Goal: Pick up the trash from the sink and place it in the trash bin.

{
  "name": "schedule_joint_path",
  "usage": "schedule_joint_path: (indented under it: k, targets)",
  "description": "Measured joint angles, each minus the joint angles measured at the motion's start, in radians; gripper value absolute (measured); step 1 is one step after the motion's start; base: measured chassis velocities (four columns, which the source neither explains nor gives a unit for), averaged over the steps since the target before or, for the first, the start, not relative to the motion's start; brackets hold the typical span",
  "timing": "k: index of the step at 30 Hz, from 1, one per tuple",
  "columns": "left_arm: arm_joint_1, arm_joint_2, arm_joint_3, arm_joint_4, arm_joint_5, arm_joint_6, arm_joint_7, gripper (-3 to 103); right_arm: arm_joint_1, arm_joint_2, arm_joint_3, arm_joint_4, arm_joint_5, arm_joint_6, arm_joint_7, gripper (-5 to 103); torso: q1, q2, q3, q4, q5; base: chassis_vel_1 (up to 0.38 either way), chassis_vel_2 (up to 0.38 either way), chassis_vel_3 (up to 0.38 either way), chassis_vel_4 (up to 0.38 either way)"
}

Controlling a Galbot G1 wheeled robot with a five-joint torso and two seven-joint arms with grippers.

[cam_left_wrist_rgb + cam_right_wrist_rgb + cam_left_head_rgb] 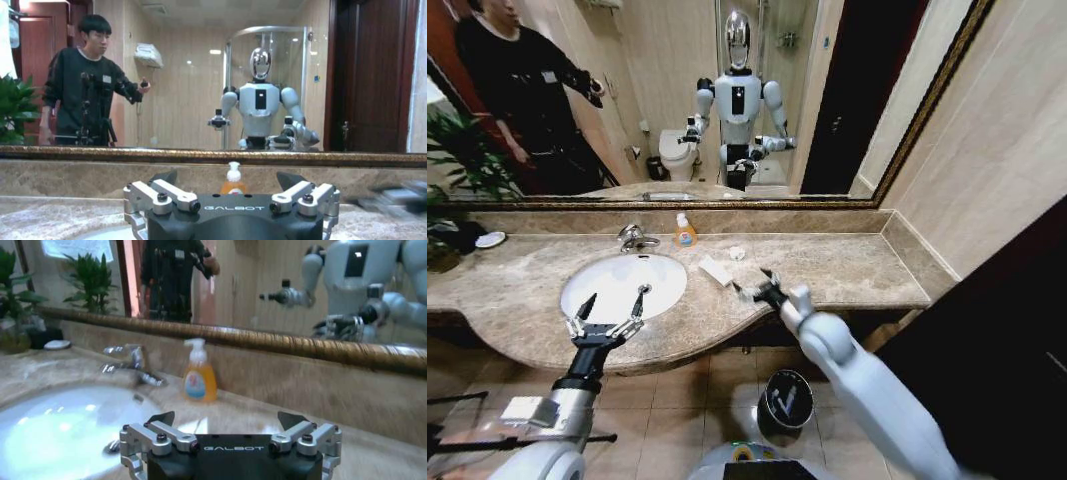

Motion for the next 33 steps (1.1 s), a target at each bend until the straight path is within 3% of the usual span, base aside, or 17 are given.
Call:
schedule_joint_path:
  k: [9, 13, 16, 28, 33]
  targets:
    - [0.0, 0.0, 0.0, 0.0, 0.0, 0.0, 0.0, 100, 0.237, 0.179, -0.097, -0.412, -0.005, -0.022, 0.024, 100, 0.0, 0.0, 0.0, -0.0001, 0.0, 0.0, 0.0, 0.0, 0.0]
    - [0.0, 0.0, 0.0, 0.0, 0.0, 0.0, 0.0, 100, 0.336, 0.293, -0.069, -0.65, -0.071, -0.006, 0.001, 100, 0.0, 0.0, 0.0, 0.0001, 0.0, 0.0, 0.0, 0.0, 0.0]
    - [0.0, 0.0, 0.0, 0.0, 0.0, 0.0, 0.0, 100, 0.358, 0.324, -0.039, -0.74, -0.095, -0.009, 0.001, 100, 0.0, 0.0, 0.0, 0.0002, 0.0001, 0.0, 0.0, 0.0, 0.0]
    - [0.0, 0.0, 0.0, 0.0, 0.0, 0.0, 0.0, 100, 0.336, 0.238, -0.023, -0.653, -0.012, -0.14, 0.029, 103, 0.0, 0.0, 0.0, -0.0003, 0.0006, 0.0, 0.0, 0.0, 0.0]
    - [0.0, 0.0, 0.0, 0.0, 0.0, 0.0, 0.0, 100, 0.324, 0.246, -0.018, -0.646, -0.002, -0.177, 0.029, 84, 0.0, 0.0, 0.0, -0.0001, 0.0006, 0.0, 0.0, 0.0, 0.0]
